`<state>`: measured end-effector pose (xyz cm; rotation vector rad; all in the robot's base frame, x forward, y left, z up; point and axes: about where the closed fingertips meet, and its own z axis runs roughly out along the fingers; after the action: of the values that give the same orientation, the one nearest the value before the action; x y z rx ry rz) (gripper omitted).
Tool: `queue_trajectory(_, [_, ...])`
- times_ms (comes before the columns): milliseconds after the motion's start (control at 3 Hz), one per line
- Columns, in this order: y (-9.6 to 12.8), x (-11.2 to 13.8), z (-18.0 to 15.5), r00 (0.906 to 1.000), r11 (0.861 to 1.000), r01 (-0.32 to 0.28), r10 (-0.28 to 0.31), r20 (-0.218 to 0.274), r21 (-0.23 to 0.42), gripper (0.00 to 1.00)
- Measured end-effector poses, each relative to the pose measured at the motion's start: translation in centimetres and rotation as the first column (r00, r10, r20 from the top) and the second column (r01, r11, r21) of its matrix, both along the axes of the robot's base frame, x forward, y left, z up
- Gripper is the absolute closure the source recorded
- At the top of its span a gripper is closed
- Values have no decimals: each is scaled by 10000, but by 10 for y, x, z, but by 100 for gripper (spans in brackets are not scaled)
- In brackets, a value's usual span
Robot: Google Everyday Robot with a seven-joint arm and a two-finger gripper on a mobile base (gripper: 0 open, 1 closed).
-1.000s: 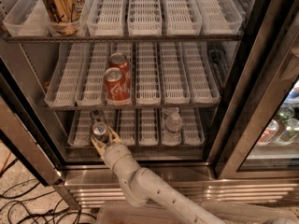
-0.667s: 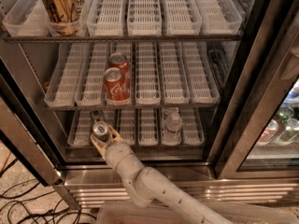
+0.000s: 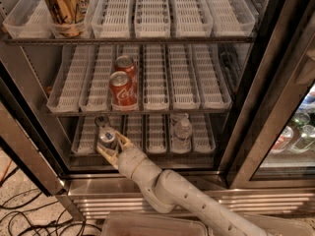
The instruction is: Pick redbull can from bottom shelf of fridge
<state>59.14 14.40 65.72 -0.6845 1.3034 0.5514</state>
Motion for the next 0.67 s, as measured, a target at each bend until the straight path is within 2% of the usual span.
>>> queue_trajectory(333, [-8, -22, -1, 9889, 9899, -1399, 1386, -531, -215, 100])
queue_trajectory(667, [-12, -45, -9, 9513, 9588, -2825, 2759, -1374, -306, 100])
